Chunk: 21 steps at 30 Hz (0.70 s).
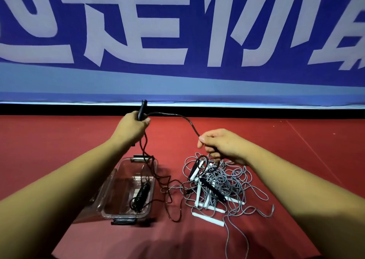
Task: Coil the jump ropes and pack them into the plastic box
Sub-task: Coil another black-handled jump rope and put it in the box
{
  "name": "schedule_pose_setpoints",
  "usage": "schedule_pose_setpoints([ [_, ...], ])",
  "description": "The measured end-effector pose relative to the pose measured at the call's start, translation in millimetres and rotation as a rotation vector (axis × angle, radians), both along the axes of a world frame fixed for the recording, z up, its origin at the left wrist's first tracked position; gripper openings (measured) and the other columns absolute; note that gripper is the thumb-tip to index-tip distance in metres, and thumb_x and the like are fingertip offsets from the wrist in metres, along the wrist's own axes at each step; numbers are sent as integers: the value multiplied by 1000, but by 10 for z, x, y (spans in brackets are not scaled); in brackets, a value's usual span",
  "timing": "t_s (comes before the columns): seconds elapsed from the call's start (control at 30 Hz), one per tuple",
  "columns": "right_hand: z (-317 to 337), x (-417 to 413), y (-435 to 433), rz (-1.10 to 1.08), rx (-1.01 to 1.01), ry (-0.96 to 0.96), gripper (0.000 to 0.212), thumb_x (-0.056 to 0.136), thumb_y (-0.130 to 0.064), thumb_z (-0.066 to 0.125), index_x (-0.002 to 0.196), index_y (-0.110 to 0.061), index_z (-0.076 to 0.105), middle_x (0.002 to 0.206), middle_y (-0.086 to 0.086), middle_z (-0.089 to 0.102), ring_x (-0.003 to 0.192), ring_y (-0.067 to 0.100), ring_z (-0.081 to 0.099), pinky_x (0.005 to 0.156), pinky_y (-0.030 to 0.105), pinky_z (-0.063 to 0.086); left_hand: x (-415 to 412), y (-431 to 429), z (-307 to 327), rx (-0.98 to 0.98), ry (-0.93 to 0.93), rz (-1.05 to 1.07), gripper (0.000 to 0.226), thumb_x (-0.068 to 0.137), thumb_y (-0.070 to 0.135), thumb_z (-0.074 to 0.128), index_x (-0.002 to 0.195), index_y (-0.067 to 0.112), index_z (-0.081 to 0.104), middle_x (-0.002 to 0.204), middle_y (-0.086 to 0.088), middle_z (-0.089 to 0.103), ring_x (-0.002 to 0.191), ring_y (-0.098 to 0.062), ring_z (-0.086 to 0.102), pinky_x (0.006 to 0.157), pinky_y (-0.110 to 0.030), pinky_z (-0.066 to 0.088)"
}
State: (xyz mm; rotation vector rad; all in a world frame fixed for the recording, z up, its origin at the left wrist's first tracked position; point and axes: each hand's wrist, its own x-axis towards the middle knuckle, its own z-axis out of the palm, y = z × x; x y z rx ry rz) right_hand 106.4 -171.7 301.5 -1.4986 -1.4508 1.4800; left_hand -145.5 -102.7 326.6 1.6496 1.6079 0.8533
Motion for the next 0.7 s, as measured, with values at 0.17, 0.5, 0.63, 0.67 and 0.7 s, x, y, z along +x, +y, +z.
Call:
schedule_pose_setpoints([
  [0.17,204,-229,-32,96,-32,-51,24,101,-21,49,88,-7,64,53,-4,34,42,7,26,39,18,22,224,-134,87,182,146,-124,19,97,22,58,114,15,62,91,-2,63,80,-20,56,64,-28,35],
  [0.5,274,-231,-40,158,38,-61,26,98,-23,55,86,-6,71,49,-6,36,44,9,26,45,22,21,250,-292,97,-44,-75,-599,18,97,22,58,108,11,67,103,5,73,100,-11,66,96,-23,46],
  [0.63,261,-210,12,76,93,145,31,99,-26,53,86,0,65,50,-4,33,43,10,26,46,22,23,378,-362,44,-105,-154,-663,14,100,16,55,91,8,61,79,1,66,81,-14,63,80,-28,47],
  [0.67,229,-176,22,83,90,159,29,97,-27,55,84,-3,64,51,-2,38,44,12,33,48,24,30,396,-355,52,-79,-211,-572,14,99,14,56,87,10,59,73,1,65,77,-16,62,77,-30,46],
  [0.7,189,-130,25,92,82,137,26,96,-27,59,81,-6,63,53,-1,44,48,15,43,54,27,40,408,-330,57,-66,-302,-457,16,98,13,56,82,12,57,68,1,63,72,-16,61,74,-31,45],
])
